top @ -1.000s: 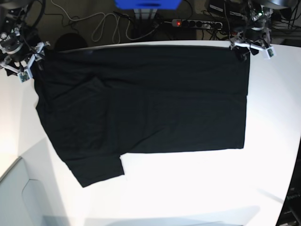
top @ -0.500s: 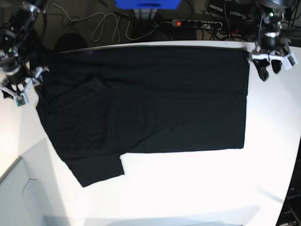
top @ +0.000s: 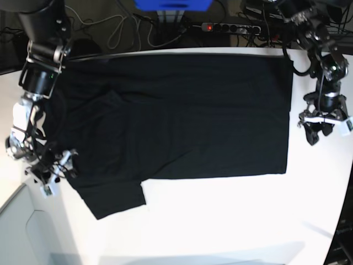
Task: Fold the T-shirt properly
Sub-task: 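Reach both grippers down to the shirt's hem corners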
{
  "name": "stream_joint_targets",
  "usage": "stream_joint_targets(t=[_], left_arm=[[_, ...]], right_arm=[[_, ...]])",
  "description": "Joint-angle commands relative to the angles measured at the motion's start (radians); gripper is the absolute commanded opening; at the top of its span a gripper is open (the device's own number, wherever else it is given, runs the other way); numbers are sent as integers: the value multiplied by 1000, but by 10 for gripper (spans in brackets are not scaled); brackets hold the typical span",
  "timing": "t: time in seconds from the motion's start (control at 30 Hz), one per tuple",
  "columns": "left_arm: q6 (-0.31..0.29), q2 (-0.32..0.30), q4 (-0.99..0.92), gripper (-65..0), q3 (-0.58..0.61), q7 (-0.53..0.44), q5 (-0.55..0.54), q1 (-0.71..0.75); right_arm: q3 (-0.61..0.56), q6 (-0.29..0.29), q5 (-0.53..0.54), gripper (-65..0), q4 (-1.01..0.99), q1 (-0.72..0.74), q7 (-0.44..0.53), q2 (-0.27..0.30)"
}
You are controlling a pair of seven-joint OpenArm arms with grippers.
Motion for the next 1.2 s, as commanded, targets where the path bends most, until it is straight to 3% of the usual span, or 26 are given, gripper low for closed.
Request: stream_joint_targets(t=[0.0,0.07,0.17,0.3,0.37,0.63,0.87,1.03,1.17], left_arm=[[6,-28,-19,-317,10,-20,0,-36],[6,-63,-96,-317,53,-22,0,-82],[6,-86,-187,-317,101,-23,0,-138],[6,-109,-282,-317,139,-26,0,-214],[6,-121,-320,-317,173,-54,0,-241],[8,-152,-512,-317,345,-200,1,-319],[8,-149,-652,-317,360,-213,110,-411],[6,-150,-739,-317,360,-213,122,-464],[6,-150,-804,-317,380,-215,122,-497]], right_arm=[[3,-51,12,-233,-47,62,47,16],[-2,-107,12,-233,-202,141,120,16],[-5,-122,12,-233,-366,207,245,31],[-7,-240,12,-232,-495,240,395,37],[-7,-269,12,-224,-520,237,433,37],[-7,-272,12,-219,-557,176,473,29],[-53,-272,12,-221,-610,155,510,31],[-171,-272,12,-223,-581,104,512,31],[-186,-272,12,-224,-557,78,513,29]])
